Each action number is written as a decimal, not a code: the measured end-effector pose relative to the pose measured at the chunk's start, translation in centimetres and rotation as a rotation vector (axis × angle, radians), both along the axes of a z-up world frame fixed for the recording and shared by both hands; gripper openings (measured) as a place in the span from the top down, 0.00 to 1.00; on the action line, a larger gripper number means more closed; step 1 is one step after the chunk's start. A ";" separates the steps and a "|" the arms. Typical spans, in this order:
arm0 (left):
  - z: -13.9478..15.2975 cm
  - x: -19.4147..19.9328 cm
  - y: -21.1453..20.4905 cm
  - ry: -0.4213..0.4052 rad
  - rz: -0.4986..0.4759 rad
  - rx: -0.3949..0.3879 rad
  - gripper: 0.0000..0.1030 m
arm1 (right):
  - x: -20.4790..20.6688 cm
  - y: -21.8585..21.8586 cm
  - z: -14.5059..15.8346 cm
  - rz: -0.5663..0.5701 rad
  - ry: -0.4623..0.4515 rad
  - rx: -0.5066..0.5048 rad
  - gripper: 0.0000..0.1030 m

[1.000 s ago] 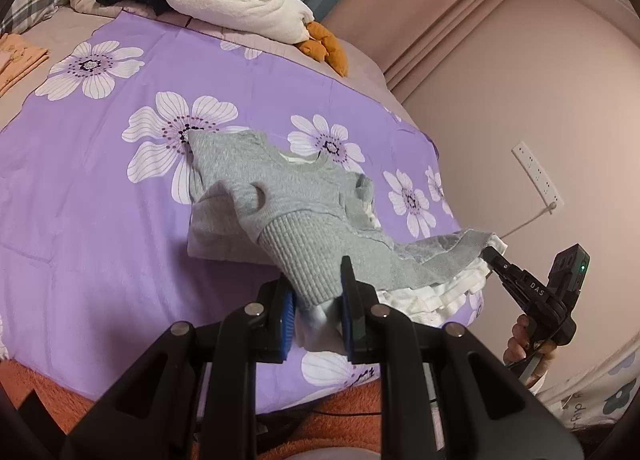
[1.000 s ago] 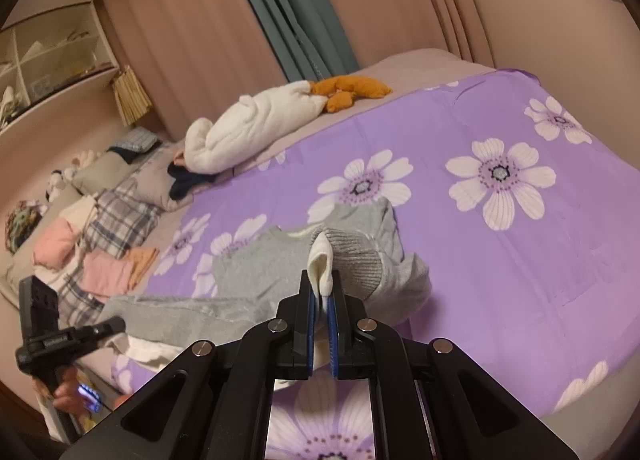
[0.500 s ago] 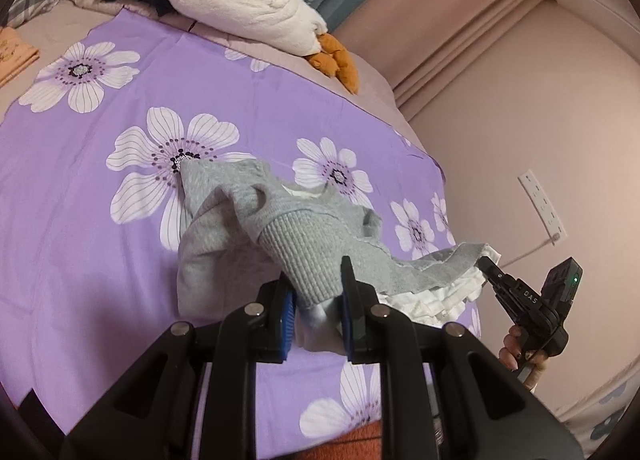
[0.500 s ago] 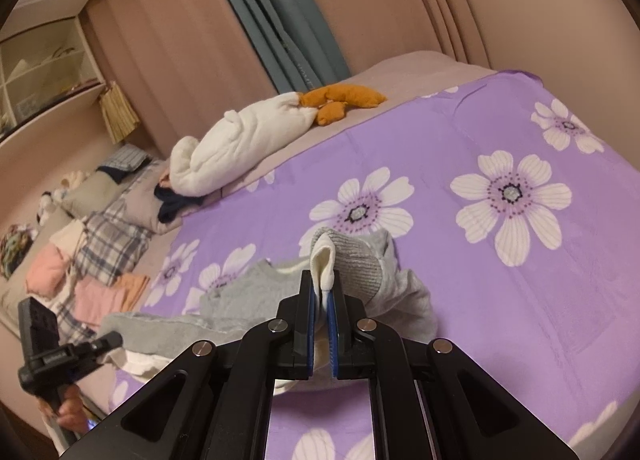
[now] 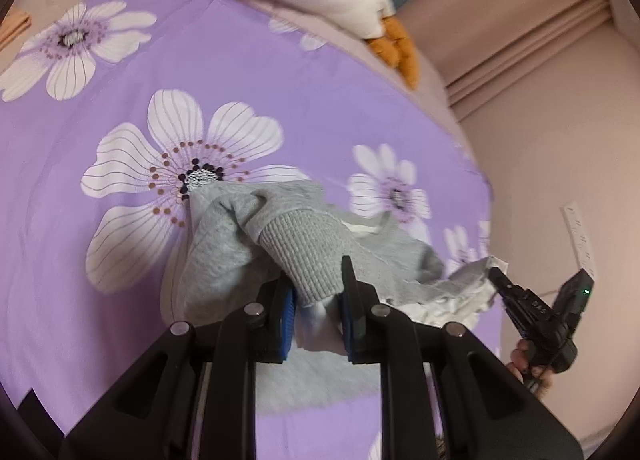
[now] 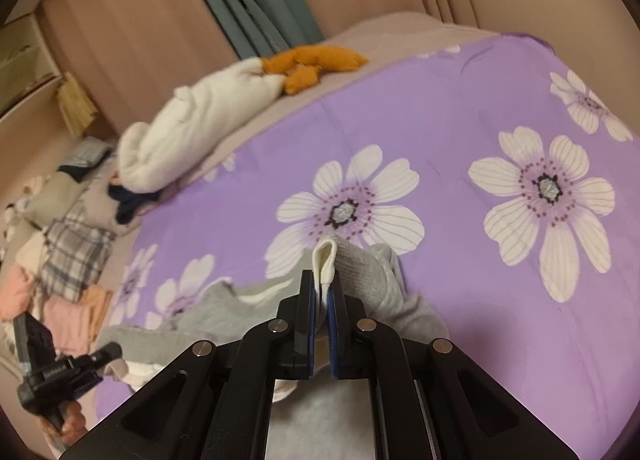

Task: Fold small clothes
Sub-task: 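Lift the hem with both grippers and fold it toward the collar, then lower the folded hem onto the collar with both grippers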

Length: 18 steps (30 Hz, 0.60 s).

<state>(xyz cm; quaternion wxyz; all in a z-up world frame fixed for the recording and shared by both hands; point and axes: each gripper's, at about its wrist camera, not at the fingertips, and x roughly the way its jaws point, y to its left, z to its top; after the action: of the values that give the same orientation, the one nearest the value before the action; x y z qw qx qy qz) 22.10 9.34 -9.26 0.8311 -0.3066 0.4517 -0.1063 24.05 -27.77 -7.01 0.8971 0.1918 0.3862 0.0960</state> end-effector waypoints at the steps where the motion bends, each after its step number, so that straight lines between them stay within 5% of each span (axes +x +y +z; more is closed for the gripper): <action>1: -0.7 0.8 0.0 0.021 0.005 0.002 0.82 | 0.8 0.1 -0.5 -0.010 0.016 -0.009 0.93; 13: -4.5 5.9 1.3 0.065 0.090 0.050 0.69 | 7.0 0.1 -5.2 -0.058 0.119 -0.054 0.94; 16: -3.9 6.2 1.6 0.032 0.099 0.068 0.55 | 7.4 -0.2 -5.0 -0.071 0.092 -0.059 0.93; 18: -2.9 5.9 2.5 -0.016 0.142 0.103 0.36 | 7.5 -0.4 -4.4 -0.070 0.071 -0.074 0.93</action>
<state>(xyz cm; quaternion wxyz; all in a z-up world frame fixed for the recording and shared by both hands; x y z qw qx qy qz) 28.00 11.80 -12.20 0.8548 -0.2936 0.4271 -0.0262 31.52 -28.17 -11.44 0.8921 0.1750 0.4144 0.0433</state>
